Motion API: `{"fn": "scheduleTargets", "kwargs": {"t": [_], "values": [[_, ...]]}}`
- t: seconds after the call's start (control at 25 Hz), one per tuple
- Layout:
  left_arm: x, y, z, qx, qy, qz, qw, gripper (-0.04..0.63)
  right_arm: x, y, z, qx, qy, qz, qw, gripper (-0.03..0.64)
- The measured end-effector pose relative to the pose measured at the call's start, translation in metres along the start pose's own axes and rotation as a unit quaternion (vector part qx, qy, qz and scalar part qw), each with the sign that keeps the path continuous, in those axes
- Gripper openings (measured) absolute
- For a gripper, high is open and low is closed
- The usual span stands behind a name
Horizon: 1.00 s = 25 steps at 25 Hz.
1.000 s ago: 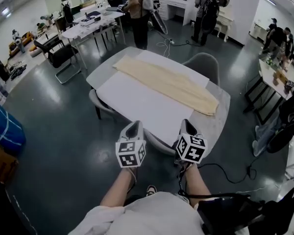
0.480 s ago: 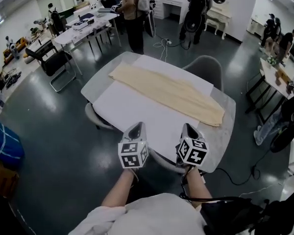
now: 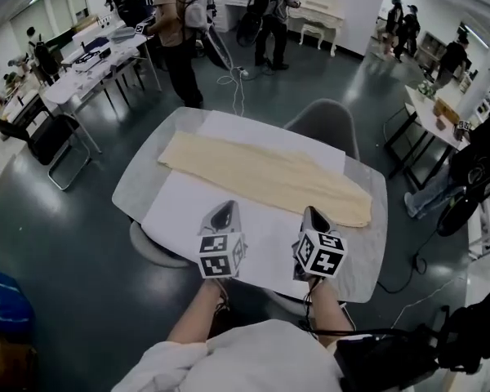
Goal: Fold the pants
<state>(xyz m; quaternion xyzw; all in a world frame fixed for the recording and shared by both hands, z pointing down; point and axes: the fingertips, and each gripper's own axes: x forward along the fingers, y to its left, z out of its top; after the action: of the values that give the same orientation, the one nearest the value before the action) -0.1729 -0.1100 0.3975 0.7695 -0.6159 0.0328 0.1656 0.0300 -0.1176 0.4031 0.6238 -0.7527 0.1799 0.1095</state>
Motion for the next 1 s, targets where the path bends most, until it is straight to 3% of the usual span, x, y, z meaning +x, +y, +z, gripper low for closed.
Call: {"fn": "scheduleTargets", "kwargs": {"t": [0.2, 0.4, 0.76, 1.0], "values": [[0.042, 0.032, 0.006, 0.017, 0.023, -0.043, 0.9986, 0.011, 0.035, 0.012, 0.010, 0.024, -0.004, -0.047, 0.999, -0.008], [0.077, 0.036, -0.004, 0.011, 0.044, -0.069, 0.9966, 0.011, 0.054, 0.002, 0.011, 0.026, -0.002, -0.077, 0.997, -0.008], [0.098, -0.013, -0.009, 0.032, 0.056, -0.105, 0.9924, 0.011, 0.051, -0.042, 0.007, 0.054, 0.004, -0.102, 0.993, -0.008], [0.117, -0.057, -0.029, 0.048, 0.074, -0.148, 0.9850, 0.011, 0.031, -0.088, -0.012, 0.070, 0.006, -0.145, 0.987, -0.008]]}}
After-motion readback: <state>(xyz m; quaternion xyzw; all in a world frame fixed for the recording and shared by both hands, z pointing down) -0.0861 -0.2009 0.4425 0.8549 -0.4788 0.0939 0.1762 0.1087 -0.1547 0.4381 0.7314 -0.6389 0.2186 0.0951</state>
